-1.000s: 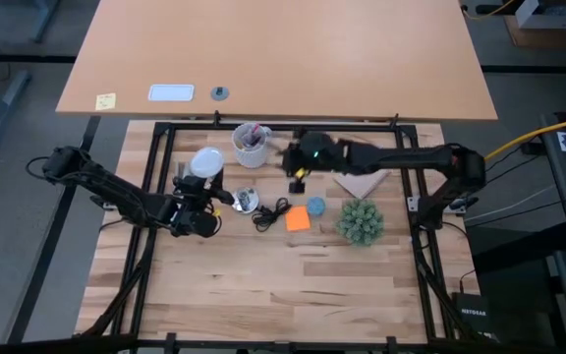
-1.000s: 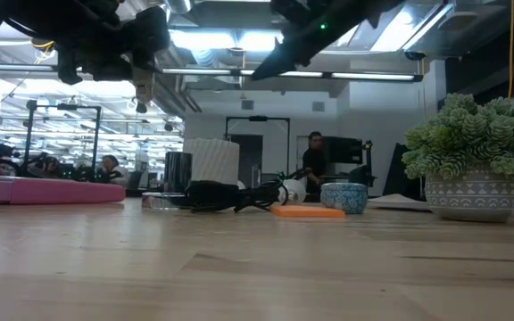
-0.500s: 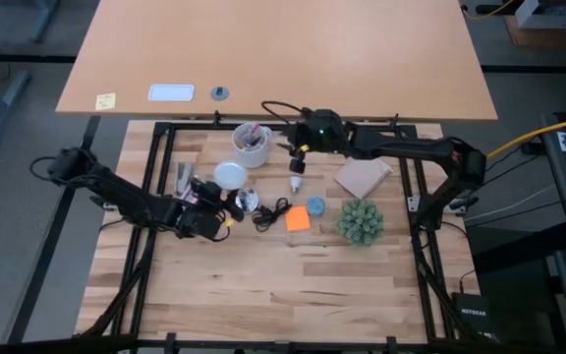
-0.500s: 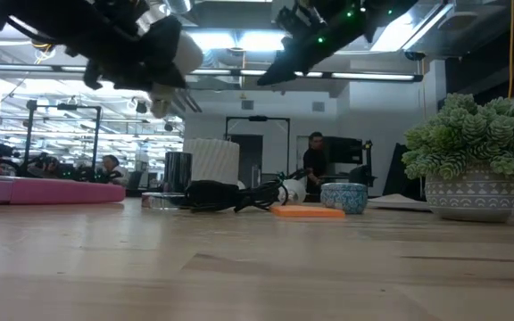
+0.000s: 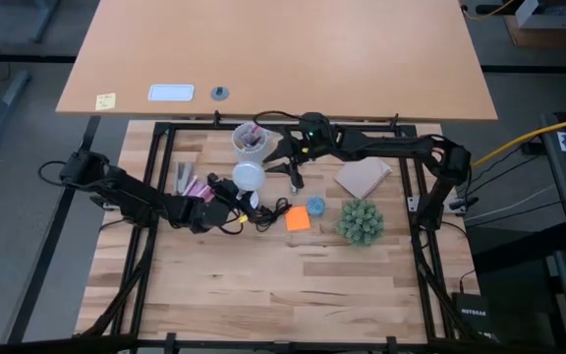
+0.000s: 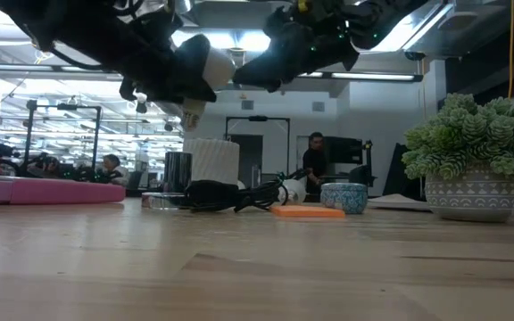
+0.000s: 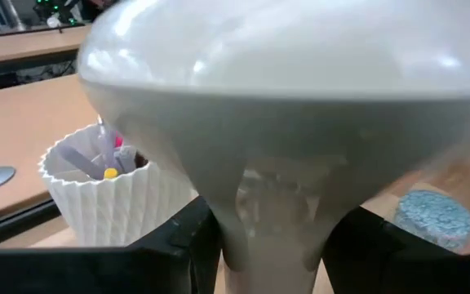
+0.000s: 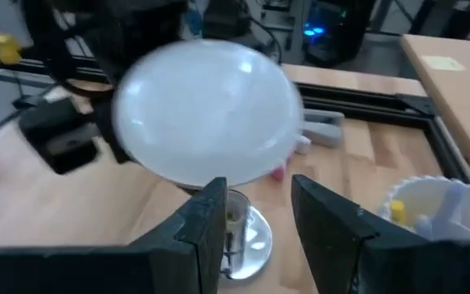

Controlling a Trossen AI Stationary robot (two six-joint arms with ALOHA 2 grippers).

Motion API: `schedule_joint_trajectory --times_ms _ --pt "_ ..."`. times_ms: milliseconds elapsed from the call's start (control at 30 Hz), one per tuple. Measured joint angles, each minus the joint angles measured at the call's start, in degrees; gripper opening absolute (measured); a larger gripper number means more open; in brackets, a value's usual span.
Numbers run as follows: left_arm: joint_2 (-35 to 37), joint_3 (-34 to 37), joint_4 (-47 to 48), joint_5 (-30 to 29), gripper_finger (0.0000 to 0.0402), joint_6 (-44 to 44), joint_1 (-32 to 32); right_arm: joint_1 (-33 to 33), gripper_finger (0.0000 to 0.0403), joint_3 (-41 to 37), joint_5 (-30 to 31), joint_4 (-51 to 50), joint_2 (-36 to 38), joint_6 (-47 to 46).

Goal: Screw lightbulb
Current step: Insert the lightbulb into the silver lamp

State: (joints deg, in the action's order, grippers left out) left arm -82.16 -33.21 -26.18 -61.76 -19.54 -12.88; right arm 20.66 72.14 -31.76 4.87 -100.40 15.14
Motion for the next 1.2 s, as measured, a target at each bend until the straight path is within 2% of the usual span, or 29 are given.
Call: schedule_joint_trajectory --times_ms 233,500,667,833,1000,1200 --pt "-0.1 0.0 -0.6 0.0 0.0159 -0.8 0.3 -0.9 0.0143 0.0 -0.7 3.0 0.0 -0.6" --pt "-0.1 0.0 -0.1 0.4 0.0159 -1.4 0.3 -5.0 0.0143 0.1 -0.6 5.2 0.0 -0.3" --pt "-0.1 0.0 0.8 0.1 0.0159 0.2 0.2 -6.1 0.0143 0.1 3.0 5.1 0.0 -0.3" --pt "0.5 0.0 0.4 -0.9 0.0159 0.5 -0.5 -5.2 0.0143 0.1 3.3 5.7 0.0 -3.5" --pt "3.3 0.1 1.9 -4.0 0.0159 3.3 -2.1 -4.5 0.0143 0.1 3.4 6.1 0.1 -4.4" --pt "11.2 0.1 10.0 -6.0 0.0158 3.2 -3.6 -4.4 0.0143 0.2 5.2 6.4 0.2 -4.4"
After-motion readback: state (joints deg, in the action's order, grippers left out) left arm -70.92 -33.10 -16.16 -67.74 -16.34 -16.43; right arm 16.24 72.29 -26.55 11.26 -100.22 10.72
